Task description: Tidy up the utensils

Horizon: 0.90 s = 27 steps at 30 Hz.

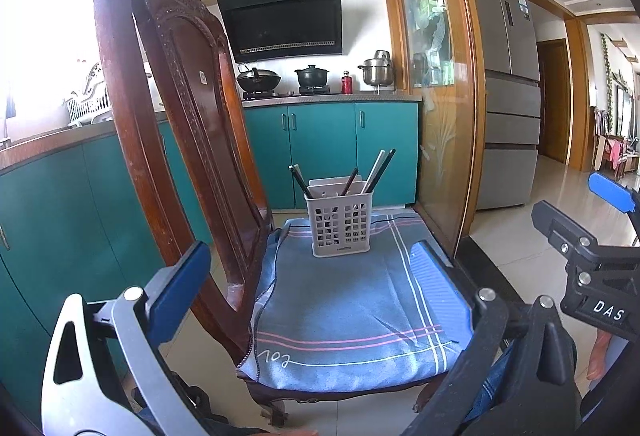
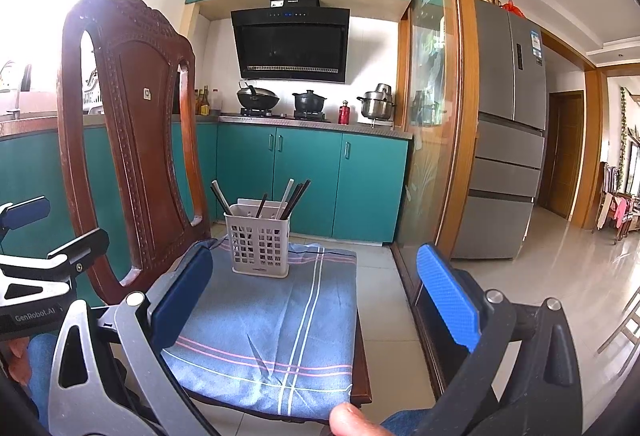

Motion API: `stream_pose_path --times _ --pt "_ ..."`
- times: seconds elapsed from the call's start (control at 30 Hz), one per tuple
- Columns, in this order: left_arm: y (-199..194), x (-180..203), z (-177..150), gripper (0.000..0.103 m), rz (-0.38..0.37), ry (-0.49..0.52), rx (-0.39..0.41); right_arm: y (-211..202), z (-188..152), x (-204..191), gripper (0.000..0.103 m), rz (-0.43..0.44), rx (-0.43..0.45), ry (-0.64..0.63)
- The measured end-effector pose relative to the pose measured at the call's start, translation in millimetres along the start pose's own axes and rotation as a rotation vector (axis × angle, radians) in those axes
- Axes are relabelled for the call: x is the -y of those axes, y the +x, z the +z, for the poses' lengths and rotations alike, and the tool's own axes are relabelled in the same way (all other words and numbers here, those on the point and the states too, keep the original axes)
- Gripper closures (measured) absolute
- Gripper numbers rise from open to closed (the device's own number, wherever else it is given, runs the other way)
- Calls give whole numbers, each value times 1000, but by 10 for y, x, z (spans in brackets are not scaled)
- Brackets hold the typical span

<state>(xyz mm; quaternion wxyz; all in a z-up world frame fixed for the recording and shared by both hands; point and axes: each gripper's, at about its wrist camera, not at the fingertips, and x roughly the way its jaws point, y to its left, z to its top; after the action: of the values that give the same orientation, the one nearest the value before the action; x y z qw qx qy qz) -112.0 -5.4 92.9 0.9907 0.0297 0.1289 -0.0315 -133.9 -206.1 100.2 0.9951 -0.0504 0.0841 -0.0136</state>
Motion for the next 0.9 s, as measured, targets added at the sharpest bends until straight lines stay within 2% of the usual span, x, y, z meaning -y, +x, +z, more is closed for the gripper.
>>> stream_pose_path --times 0.9 --pt "174 9 -82 4 -20 -9 -44 177 -32 44 3 11 -47 -6"
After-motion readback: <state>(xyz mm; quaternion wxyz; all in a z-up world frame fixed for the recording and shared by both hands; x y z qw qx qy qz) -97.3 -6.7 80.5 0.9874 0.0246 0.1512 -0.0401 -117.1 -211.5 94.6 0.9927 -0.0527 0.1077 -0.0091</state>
